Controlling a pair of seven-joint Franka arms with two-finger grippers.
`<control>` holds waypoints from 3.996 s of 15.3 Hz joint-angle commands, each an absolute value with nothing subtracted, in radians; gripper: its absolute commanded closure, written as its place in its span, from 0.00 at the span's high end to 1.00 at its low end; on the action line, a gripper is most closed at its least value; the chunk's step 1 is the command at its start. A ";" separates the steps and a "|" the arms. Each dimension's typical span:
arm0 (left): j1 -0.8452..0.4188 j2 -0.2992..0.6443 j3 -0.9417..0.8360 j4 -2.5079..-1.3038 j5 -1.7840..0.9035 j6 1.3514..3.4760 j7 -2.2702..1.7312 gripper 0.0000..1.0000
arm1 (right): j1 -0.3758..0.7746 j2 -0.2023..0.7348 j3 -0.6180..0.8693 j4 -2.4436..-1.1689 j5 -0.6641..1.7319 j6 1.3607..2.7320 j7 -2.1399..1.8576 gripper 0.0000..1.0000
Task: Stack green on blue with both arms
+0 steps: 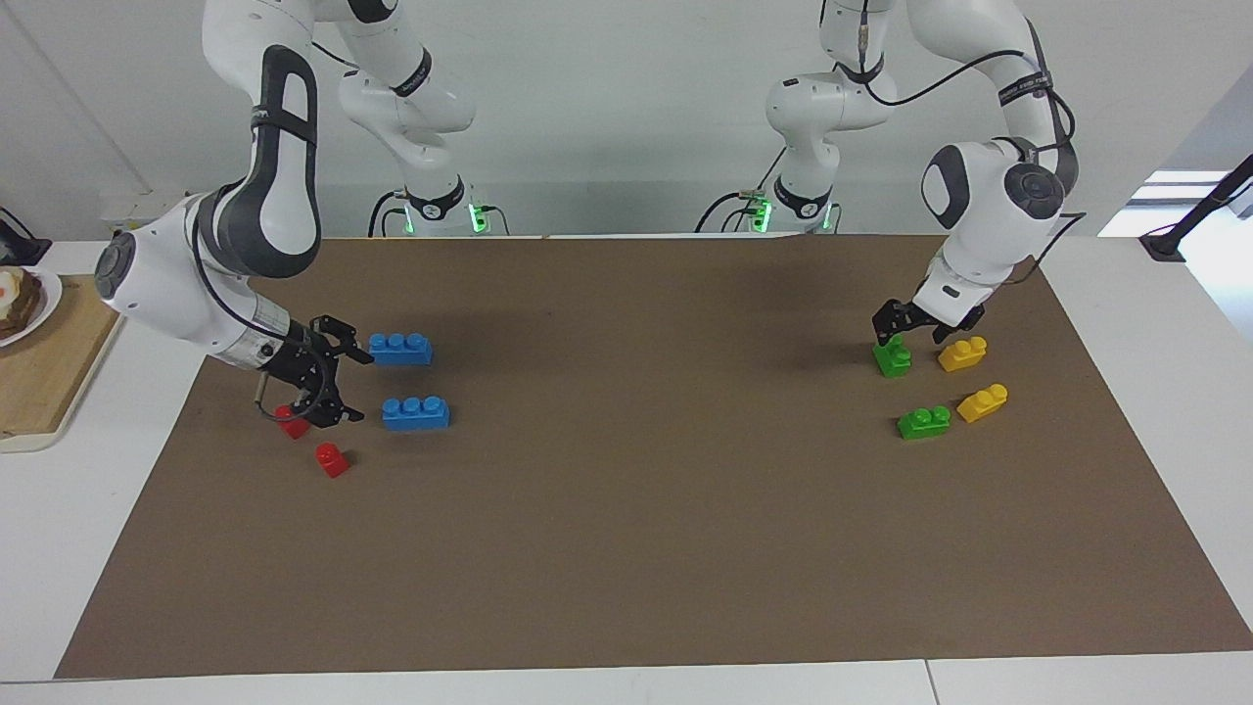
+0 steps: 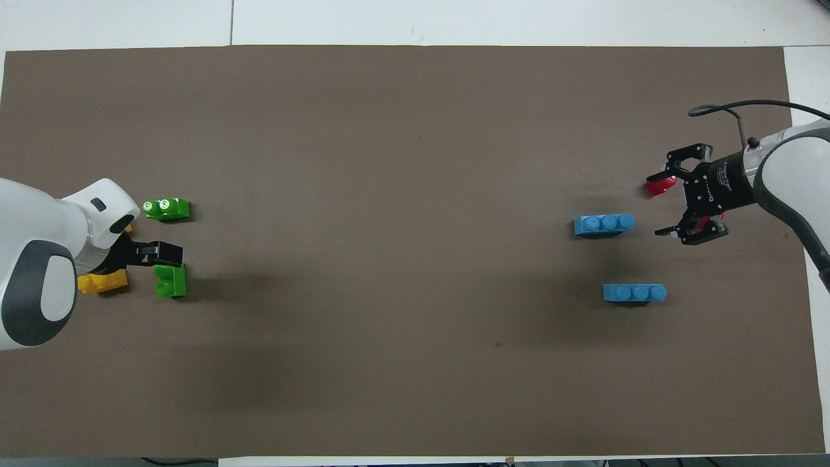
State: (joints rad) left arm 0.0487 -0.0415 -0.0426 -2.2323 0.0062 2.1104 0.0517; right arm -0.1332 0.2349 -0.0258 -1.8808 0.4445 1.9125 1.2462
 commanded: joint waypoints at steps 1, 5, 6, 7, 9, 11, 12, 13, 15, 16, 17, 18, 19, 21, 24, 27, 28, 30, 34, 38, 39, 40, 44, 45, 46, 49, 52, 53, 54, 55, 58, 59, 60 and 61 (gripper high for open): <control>0.067 -0.061 -0.043 -2.284 0.018 2.155 0.072 1.00 | -0.130 0.213 -0.023 -1.947 0.491 1.963 1.252 1.00; 0.081 -0.040 -0.043 -2.302 0.018 2.178 0.068 1.00 | -0.129 0.221 -0.020 -2.000 0.508 2.012 1.236 1.00; 0.081 -0.041 -0.043 -2.307 0.018 2.184 0.069 1.00 | -0.129 0.222 -0.018 -2.006 0.508 2.026 1.236 1.00; 0.081 -0.040 -0.043 -2.312 0.018 2.189 0.068 1.00 | -0.129 0.227 -0.018 -2.006 0.508 2.032 1.235 1.00; 0.081 -0.038 -0.043 -2.335 0.018 2.215 0.069 1.00 | -0.127 0.230 -0.017 -2.020 0.508 2.043 1.229 1.00; 0.081 -0.038 -0.043 -2.344 0.018 2.229 0.067 1.00 | -0.114 0.227 -0.017 -2.045 0.509 2.065 1.220 1.00; 0.081 -0.040 -0.043 -2.352 0.018 2.232 0.067 1.00 | -0.114 0.224 -0.017 -2.055 0.508 2.074 1.218 1.00; 0.081 -0.041 -0.043 -2.358 0.018 2.236 0.067 1.00 | -0.114 0.221 -0.017 -2.068 0.509 2.085 1.218 1.00; 0.081 -0.035 -0.043 -2.358 0.018 2.247 0.067 1.00 | -0.112 0.215 -0.017 -2.097 0.509 2.111 1.203 1.00; 0.081 -0.026 -0.043 -2.358 0.018 2.253 0.067 1.00 | -0.113 0.219 -0.017 -2.100 0.509 2.112 1.189 1.00; 0.081 -0.020 -0.043 -2.358 0.018 2.253 0.069 1.00 | -0.115 0.224 -0.018 -2.100 0.511 2.114 1.177 1.00; 0.081 -0.018 -0.043 -2.361 0.018 2.256 0.069 1.00 | -0.115 0.227 -0.018 -2.100 0.521 2.115 1.169 1.00; 0.081 -0.017 -0.043 -2.371 0.018 2.266 0.068 1.00 | -0.115 0.230 -0.018 -2.102 0.525 2.118 1.161 1.00; 0.081 -0.012 -0.043 -2.385 0.018 2.313 0.067 1.00 | -0.115 0.230 -0.018 -2.117 0.525 2.150 1.160 1.00; 0.081 0.006 -0.044 -2.385 0.018 2.322 0.067 1.00 | -0.129 0.256 -0.018 -2.117 0.535 2.175 1.123 1.00; 0.078 0.006 -0.043 -2.385 0.018 2.324 0.061 1.00 | -0.127 0.265 -0.018 -2.117 0.557 2.186 1.112 1.00; 0.077 0.006 -0.043 -2.387 0.018 2.322 0.061 1.00 | -0.126 0.267 -0.018 -2.117 0.560 2.186 1.114 1.00; 0.074 0.006 -0.043 -2.385 0.018 2.316 0.055 0.86 | -0.126 0.267 -0.018 -2.117 0.572 2.187 1.114 1.00; 0.069 0.006 -0.043 -2.384 0.018 2.307 0.055 0.29 | -0.115 0.267 -0.018 -2.115 0.593 2.187 1.129 0.94; 0.066 0.008 -0.043 -2.372 0.018 2.299 0.058 0.00 | -0.114 0.268 -0.018 -2.109 0.600 2.195 1.114 0.54; 0.067 0.006 -0.043 -2.352 0.018 2.287 0.060 0.00 | -0.115 0.270 -0.018 -2.109 0.600 2.200 1.112 0.43; 0.067 0.008 -0.043 -2.314 0.018 2.240 0.058 0.00 | -0.117 0.270 -0.018 -2.108 0.600 2.200 1.108 0.31; 0.066 0.003 -0.044 -2.169 0.018 2.086 0.025 0.00 | -0.123 0.271 -0.018 -2.106 0.600 2.200 1.106 0.00; 0.064 0.003 -0.046 -2.149 0.018 2.070 0.009 0.00 | -0.120 0.272 -0.018 -2.105 0.600 2.200 1.106 0.00; 0.064 0.003 -0.046 -2.142 0.018 2.065 -0.004 0.00 | -0.115 0.272 -0.018 -2.097 0.603 2.198 1.111 0.00; 0.064 -0.002 -0.048 -2.129 0.011 2.053 -0.032 0.00 | -0.059 0.262 -0.017 -2.018 0.603 2.166 1.176 0.00; 0.058 0.003 -0.051 -2.094 0.009 2.008 -0.051 0.00 | 0.027 0.273 -0.017 -1.918 0.601 2.171 1.270 0.00; 0.049 0.000 -0.051 -2.092 0.009 2.005 -0.063 0.00 | 0.063 0.285 -0.017 -1.896 0.603 2.175 1.288 0.00; 0.045 0.002 -0.051 -2.083 0.009 1.994 -0.087 0.00 | 0.105 0.293 -0.017 -1.890 0.600 2.192 1.304 0.00; 0.026 0.003 -0.051 -2.071 0.008 1.988 -0.122 0.00 | 0.157 0.295 -0.017 -1.891 0.603 2.218 1.321 0.00; 0.006 0.006 -0.051 -2.059 0.006 1.987 -0.184 0.00 | 0.276 0.298 -0.017 -1.891 0.604 2.287 1.457 0.00; 0.006 0.006 -0.051 -2.059 0.006 1.988 -0.193 0.00 | 0.320 0.299 -0.017 -1.891 0.606 2.324 1.494 0.00; 0.006 0.006 -0.051 -2.059 0.005 1.988 -0.198 0.00 | 0.359 0.304 -0.017 -1.890 0.612 2.363 1.532 0.00; 0.005 0.006 -0.051 -2.057 0.005 1.990 -0.198 0.00 | 0.386 0.323 -0.017 -1.887 0.635 2.402 1.563 0.00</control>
State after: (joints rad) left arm 0.0134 0.0019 -0.0587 -2.0763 0.0054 2.0144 -0.1762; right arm 0.3407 0.2902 -0.0097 -1.9069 0.5830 2.3459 1.5183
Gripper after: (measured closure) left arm 0.656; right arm 0.656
